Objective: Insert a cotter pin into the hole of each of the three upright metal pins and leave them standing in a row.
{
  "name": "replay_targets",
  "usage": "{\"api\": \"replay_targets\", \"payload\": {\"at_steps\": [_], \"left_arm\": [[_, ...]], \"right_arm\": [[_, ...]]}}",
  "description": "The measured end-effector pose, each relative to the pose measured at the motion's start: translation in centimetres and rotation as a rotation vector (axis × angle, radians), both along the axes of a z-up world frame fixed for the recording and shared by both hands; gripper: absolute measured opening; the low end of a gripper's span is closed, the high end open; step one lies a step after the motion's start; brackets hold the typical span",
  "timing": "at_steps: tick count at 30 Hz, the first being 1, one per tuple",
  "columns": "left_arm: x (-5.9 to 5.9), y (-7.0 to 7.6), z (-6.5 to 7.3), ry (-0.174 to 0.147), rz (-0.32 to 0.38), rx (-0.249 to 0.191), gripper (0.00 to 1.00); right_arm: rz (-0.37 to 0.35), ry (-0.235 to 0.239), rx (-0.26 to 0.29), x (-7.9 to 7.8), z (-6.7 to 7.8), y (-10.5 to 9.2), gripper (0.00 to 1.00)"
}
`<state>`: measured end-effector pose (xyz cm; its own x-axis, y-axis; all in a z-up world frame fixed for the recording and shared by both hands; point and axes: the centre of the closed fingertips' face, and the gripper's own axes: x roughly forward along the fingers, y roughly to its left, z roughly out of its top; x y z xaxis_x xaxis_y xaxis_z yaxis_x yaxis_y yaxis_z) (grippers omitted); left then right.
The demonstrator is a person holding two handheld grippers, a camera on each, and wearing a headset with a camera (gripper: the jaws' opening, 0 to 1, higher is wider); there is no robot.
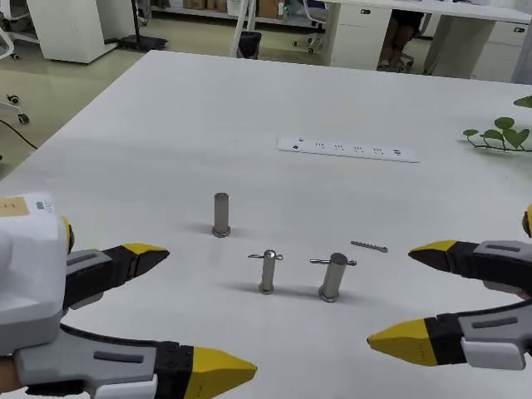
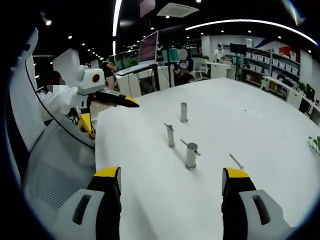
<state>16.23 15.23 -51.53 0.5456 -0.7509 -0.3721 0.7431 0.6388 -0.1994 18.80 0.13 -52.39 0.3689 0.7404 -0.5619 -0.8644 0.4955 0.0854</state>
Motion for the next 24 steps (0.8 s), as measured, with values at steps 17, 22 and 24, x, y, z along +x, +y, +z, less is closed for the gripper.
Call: {"api": "replay_targets", "payload": {"at_steps": [17,22,24], "left_arm": [[-0.9,0.2,-1.3,0.044,0.028,-0.014,0.99],[-0.5,1.0,-1.2,0.045,0.058,-0.025,0.99],[-0.2,1.3,-1.0,0.041,0.071,-0.029,0.99]], "right_arm": [[-0.203,-0.013,0.072,-1.7,1.3,-2.8,0.86],[-0.228,-0.015,0.060,-2.0,1.0,-3.2,0.89],[-0.237,-0.013,0.057,-2.2,0.8,-3.3,0.90]]}}
